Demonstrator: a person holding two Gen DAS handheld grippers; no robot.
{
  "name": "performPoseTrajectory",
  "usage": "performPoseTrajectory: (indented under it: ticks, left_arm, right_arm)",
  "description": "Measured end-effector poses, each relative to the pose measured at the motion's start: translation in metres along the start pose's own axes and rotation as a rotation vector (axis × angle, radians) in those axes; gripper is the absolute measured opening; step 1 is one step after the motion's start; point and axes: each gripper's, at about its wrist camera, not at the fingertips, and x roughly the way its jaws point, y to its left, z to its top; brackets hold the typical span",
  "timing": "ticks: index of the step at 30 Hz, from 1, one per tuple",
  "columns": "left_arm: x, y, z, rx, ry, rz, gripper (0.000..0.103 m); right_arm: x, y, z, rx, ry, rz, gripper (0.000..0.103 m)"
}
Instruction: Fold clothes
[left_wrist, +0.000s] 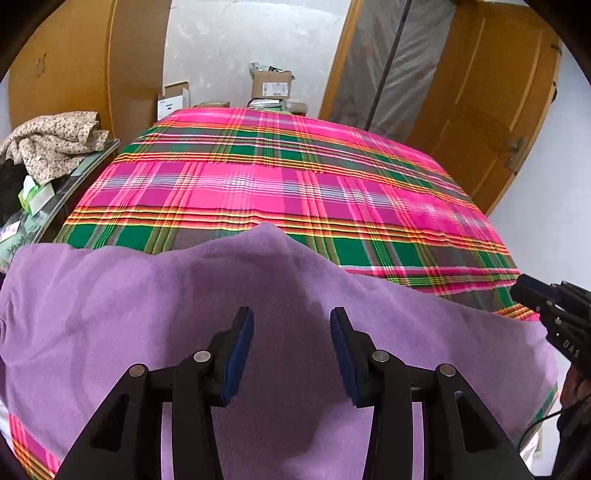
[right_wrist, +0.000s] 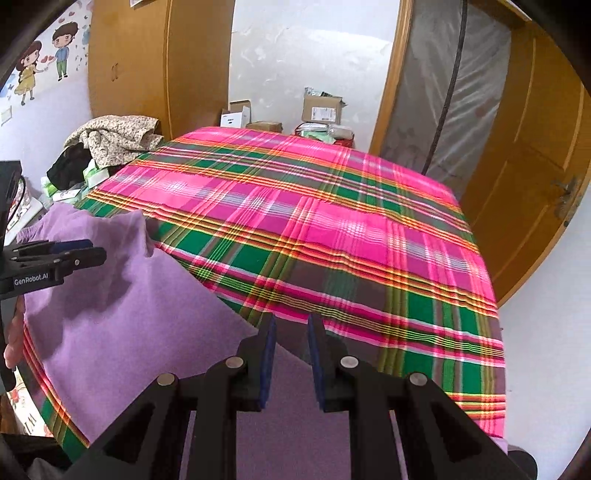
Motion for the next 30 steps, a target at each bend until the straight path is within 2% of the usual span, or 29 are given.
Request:
performPoseTrajectory:
  ticks: [9,14,21,30]
  left_arm:
    - [-0.012,-0.001,-0.009,0.006,-0.018,-0.033,0.045]
    - [-0.015,0.011,-0.016,-0.015,-0.019,-0.014,0.045]
    - [-0.012,0.048,-0.032,-0.083,0.018,0.055,0.045]
    - [-0.035,0.080,-0.033,-0.135,-0.041,0.117,0.045]
  right_arm:
    - [-0.023,-0.001,-0.001,0.003,-0.020,-0.051,0.018]
    - [-0.025,0.006,-0.001,-0.007,-0.017,-0.044,0.018]
    - [0.000,0.027,0.005,-0.022,0.009,0.126,0.018]
    - [0.040,0.060,0.020,-0.067,0.051,0.324,0.019]
